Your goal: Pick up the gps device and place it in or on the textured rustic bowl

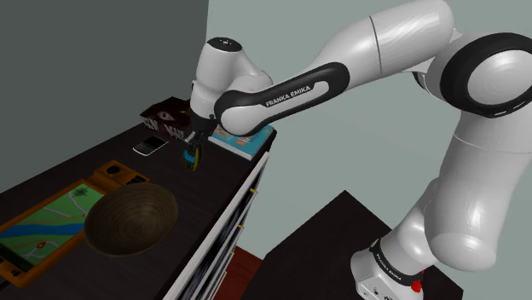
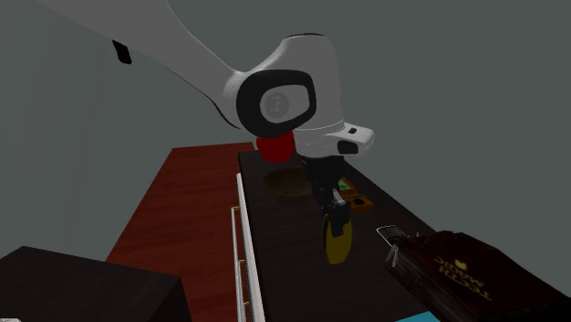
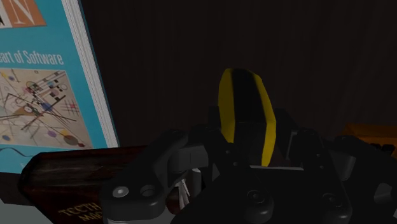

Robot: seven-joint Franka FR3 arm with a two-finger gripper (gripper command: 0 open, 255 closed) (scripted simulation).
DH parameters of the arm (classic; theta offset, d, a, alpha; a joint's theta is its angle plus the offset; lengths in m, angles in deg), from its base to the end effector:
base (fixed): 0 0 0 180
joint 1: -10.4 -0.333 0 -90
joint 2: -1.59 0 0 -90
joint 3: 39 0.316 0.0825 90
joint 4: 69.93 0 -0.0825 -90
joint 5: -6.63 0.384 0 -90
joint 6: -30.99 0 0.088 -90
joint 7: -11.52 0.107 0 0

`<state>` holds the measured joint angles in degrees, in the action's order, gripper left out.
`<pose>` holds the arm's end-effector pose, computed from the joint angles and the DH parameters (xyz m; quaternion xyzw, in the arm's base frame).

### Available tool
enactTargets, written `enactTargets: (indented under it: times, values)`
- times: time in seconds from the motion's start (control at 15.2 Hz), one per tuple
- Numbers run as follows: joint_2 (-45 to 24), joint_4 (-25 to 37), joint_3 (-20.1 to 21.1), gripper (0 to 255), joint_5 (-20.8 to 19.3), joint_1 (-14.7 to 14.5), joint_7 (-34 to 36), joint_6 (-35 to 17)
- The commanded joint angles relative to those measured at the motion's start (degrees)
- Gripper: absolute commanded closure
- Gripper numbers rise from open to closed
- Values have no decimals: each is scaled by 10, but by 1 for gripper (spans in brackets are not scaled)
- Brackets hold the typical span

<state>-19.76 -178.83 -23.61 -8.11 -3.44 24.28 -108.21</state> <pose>0.5659 0.3033 0.3280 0.9710 0.2181 0.0974 0.0103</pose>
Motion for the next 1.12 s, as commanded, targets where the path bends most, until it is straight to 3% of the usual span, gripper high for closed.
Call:
enactTargets:
  times: [0.0,1.06]
  values:
    - [6,4,2,255,4,1,-3,9]
    - [62,54,15,255,38,10,-32,112]
